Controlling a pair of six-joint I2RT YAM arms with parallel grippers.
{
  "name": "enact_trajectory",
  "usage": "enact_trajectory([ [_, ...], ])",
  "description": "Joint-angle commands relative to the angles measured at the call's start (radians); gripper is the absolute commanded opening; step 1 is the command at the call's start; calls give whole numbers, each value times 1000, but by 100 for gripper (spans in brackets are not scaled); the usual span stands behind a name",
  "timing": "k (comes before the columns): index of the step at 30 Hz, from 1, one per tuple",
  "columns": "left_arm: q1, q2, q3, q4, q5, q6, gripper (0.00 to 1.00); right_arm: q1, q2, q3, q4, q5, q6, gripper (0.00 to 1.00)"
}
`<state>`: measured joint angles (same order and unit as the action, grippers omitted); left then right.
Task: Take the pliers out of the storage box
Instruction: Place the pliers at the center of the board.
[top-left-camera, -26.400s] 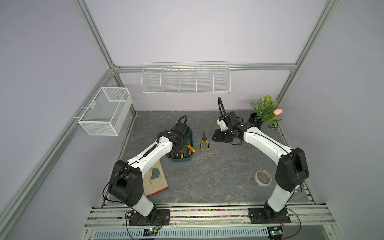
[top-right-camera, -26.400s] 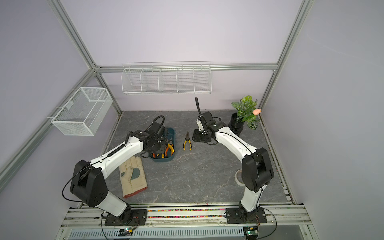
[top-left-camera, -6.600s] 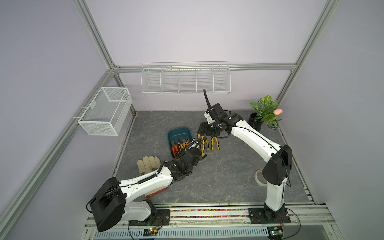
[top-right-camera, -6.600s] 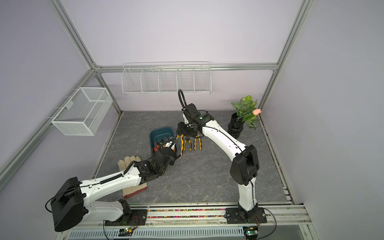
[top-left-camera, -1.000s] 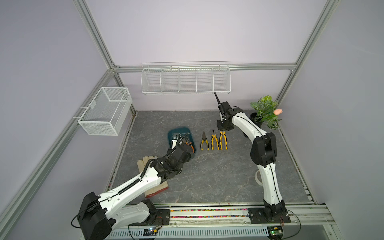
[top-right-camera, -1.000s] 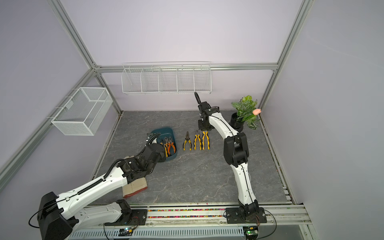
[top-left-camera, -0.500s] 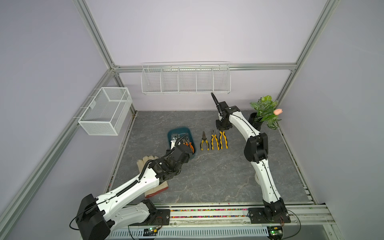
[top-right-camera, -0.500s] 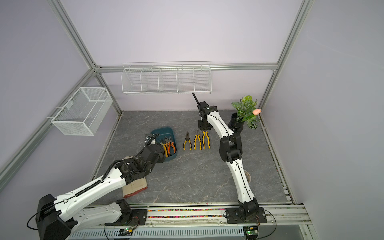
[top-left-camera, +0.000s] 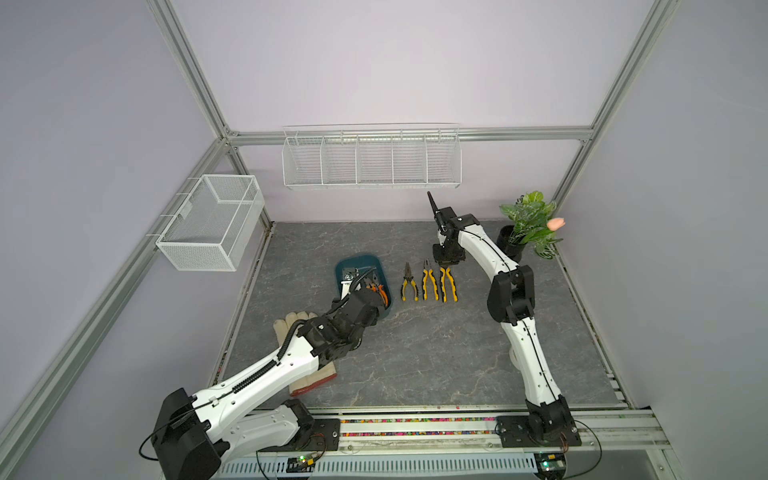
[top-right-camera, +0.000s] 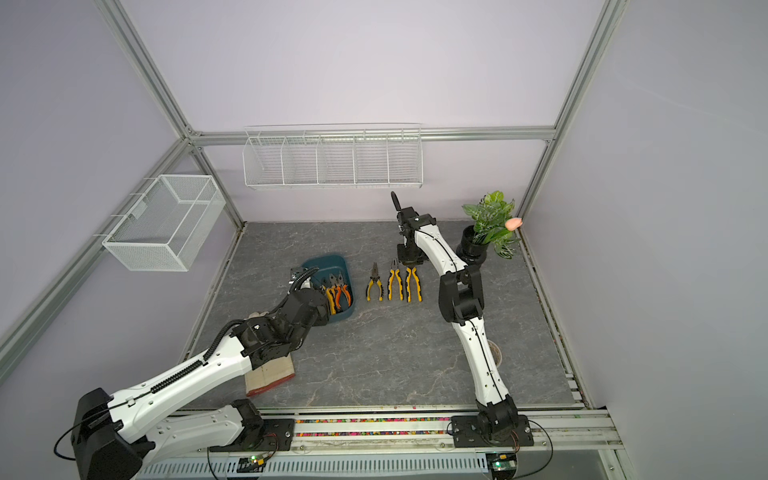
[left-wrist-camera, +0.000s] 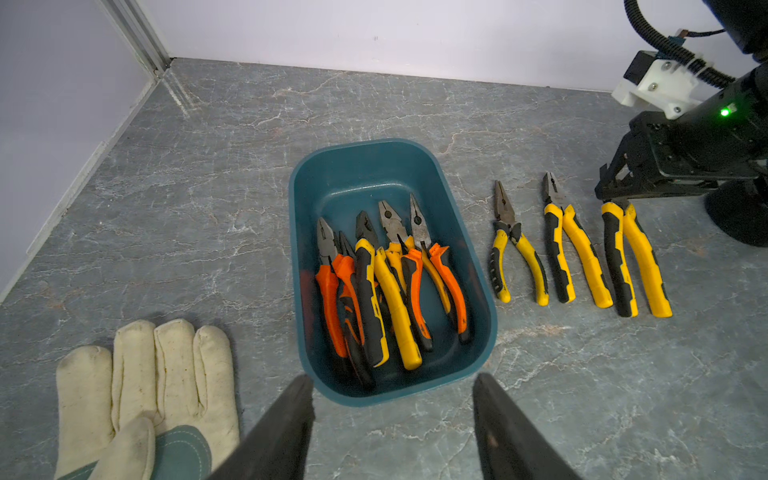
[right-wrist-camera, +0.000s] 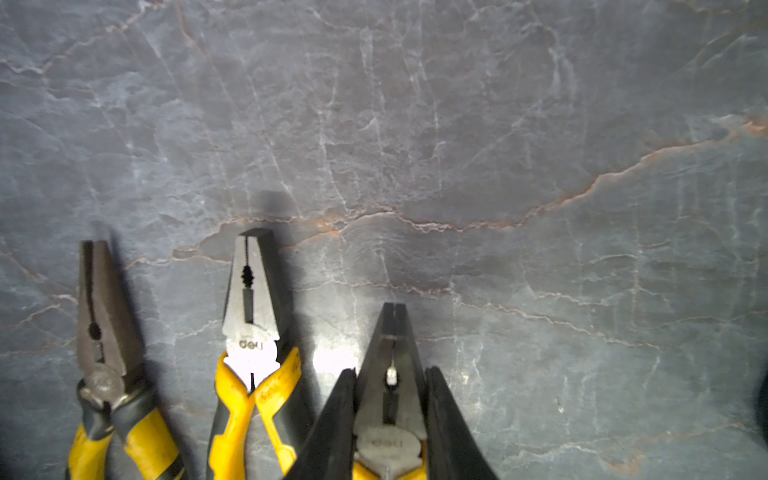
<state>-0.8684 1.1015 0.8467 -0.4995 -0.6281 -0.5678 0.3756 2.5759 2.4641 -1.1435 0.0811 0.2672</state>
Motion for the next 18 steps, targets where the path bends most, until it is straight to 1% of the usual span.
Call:
enact_trajectory([
  [1, 6, -9, -11, -11, -12, -22, 63, -10, 21, 10, -2, -24, 29, 9],
  [6, 6, -10, -12, -13, -13, -23, 63, -15, 40, 30, -8, -21, 46, 12],
  [11, 5, -9, -11, -15, -13, -24, 63, -17, 88, 111, -59, -6, 70, 14],
  [13, 6, -10, -10, -16, -13, -25, 63, -17, 103, 138, -71, 3, 79, 16],
  [18, 6, -17, -11, -24, -14, -25, 63, -21, 125, 169, -78, 4, 89, 16],
])
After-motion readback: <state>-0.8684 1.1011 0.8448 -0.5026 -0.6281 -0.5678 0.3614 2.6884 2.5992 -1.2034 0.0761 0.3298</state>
